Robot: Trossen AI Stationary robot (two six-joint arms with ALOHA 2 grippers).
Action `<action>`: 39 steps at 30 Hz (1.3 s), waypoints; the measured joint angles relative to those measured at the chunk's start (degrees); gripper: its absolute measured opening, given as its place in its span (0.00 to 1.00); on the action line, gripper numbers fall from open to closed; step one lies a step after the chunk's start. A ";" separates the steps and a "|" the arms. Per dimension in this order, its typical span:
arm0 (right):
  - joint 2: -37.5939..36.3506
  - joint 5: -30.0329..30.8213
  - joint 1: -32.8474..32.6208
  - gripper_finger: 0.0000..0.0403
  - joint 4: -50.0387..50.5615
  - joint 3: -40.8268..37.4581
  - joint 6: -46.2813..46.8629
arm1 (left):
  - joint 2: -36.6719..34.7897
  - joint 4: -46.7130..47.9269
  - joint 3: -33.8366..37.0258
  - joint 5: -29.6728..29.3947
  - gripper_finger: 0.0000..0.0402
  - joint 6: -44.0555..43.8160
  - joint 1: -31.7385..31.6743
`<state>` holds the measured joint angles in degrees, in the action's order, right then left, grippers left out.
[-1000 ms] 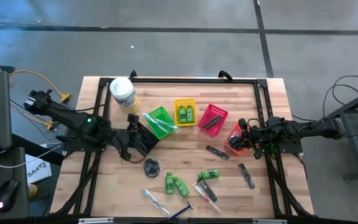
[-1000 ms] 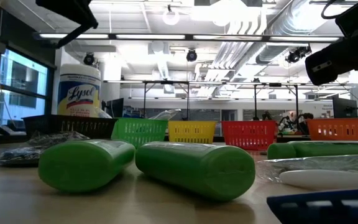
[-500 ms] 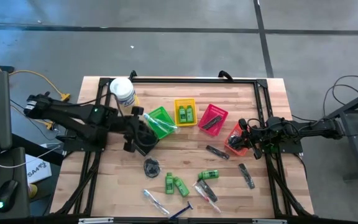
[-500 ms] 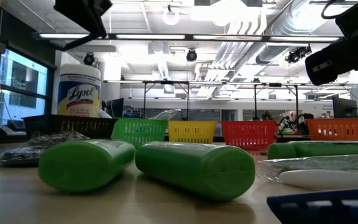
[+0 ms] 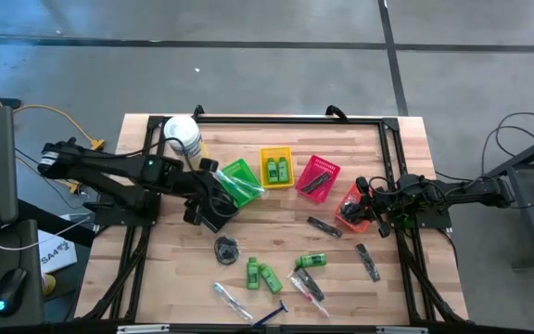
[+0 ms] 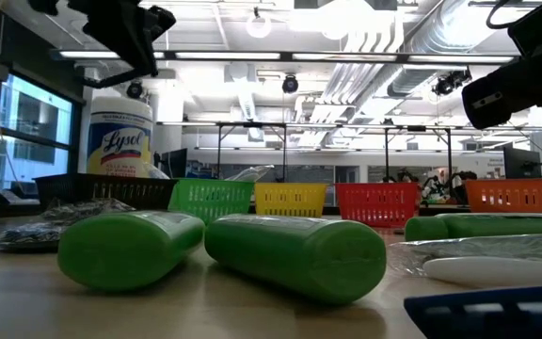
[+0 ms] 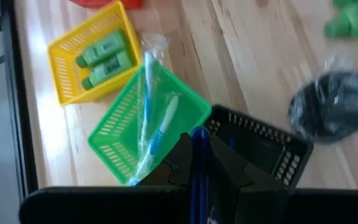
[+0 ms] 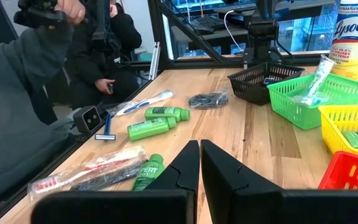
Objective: Pick & Place Travel size toiletries
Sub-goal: Put the blue razor into the black bin
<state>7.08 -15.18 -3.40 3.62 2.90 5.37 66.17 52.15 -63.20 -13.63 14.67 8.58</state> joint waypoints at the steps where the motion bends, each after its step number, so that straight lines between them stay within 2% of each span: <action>1: 0.01 0.00 0.01 0.02 0.00 0.00 0.00 | 0.66 -0.01 -0.01 0.05 0.05 0.42 0.00; 10: 0.02 -0.02 0.02 0.02 -0.29 -0.07 0.76 | 4.98 0.97 0.17 2.76 0.05 1.94 0.00; 17: 0.02 -0.02 0.02 0.02 -0.31 -0.07 0.83 | 5.25 1.64 0.37 2.89 0.05 2.15 0.00; 31: 0.00 0.00 0.02 0.02 -0.39 -0.07 0.65 | 6.05 -2.64 8.53 2.82 0.05 1.55 -0.02; 39: 0.02 0.20 0.01 0.02 -0.68 -0.10 0.44 | 8.20 -4.92 8.68 4.90 0.05 1.16 -4.32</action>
<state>7.09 -14.98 -3.39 2.94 2.80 5.80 74.37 47.24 -54.52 -8.73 15.83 4.26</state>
